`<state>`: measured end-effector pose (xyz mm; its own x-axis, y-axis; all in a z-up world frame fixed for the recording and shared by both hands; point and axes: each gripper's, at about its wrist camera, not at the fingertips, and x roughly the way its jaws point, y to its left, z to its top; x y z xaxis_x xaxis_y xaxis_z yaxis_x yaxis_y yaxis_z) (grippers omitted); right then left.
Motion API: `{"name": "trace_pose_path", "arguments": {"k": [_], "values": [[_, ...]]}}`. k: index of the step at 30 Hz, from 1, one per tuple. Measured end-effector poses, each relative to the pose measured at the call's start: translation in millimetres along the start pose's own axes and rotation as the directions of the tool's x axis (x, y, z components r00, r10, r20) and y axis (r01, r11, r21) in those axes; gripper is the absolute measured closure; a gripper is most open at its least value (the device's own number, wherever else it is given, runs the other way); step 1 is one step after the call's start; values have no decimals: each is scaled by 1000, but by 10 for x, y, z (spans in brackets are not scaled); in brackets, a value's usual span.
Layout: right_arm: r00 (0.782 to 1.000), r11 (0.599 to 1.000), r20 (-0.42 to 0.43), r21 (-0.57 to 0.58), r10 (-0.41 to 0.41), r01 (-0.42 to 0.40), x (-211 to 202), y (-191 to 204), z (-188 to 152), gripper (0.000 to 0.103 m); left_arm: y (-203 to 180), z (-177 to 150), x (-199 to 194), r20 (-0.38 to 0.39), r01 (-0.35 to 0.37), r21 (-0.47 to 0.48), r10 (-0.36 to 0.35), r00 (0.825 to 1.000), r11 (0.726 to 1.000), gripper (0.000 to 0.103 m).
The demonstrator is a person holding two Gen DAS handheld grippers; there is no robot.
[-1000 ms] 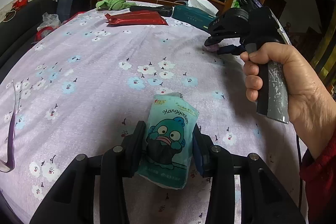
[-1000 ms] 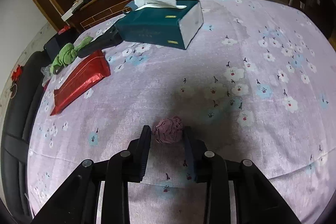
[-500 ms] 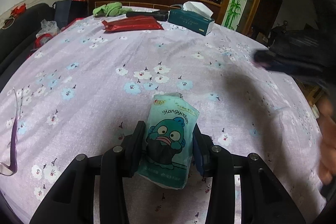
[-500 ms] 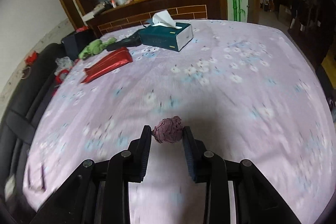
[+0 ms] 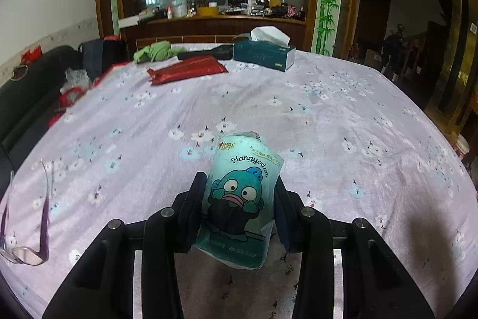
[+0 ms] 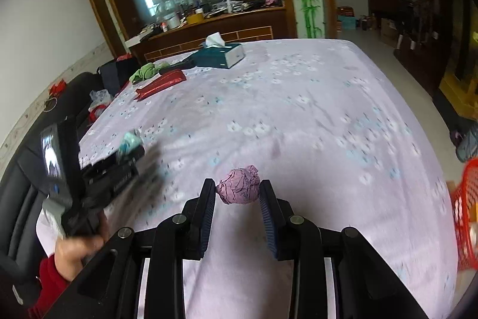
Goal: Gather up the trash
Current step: 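Lift the teal pack and pink paper ball above the table with both tools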
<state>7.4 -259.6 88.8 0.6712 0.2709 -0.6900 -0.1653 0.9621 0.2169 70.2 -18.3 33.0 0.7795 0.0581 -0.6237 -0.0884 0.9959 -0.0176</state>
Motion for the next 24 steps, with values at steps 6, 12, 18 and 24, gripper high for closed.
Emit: {"name": "trace_pose_path", "arguments": {"k": [6, 12, 18, 24], "values": [[1000, 1000, 12, 13, -23, 23, -195, -148, -347, 71, -33, 28, -54, 39, -32, 18, 31, 999, 999, 63], [1000, 998, 13, 51, -26, 26, -307, -290, -538, 71, -81, 19, -120, 66, -52, 36, 49, 997, 998, 63], [999, 998, 29, 56, -22, 20, -411, -332, -610, 71, -130, 15, -166, 82, -62, 53, 57, 995, 997, 63], [999, 997, 47, 74, -24, 21, -497, -443, -624, 71, -247, -22, -304, 101, -60, 79, 52, 994, 995, 63]]}}
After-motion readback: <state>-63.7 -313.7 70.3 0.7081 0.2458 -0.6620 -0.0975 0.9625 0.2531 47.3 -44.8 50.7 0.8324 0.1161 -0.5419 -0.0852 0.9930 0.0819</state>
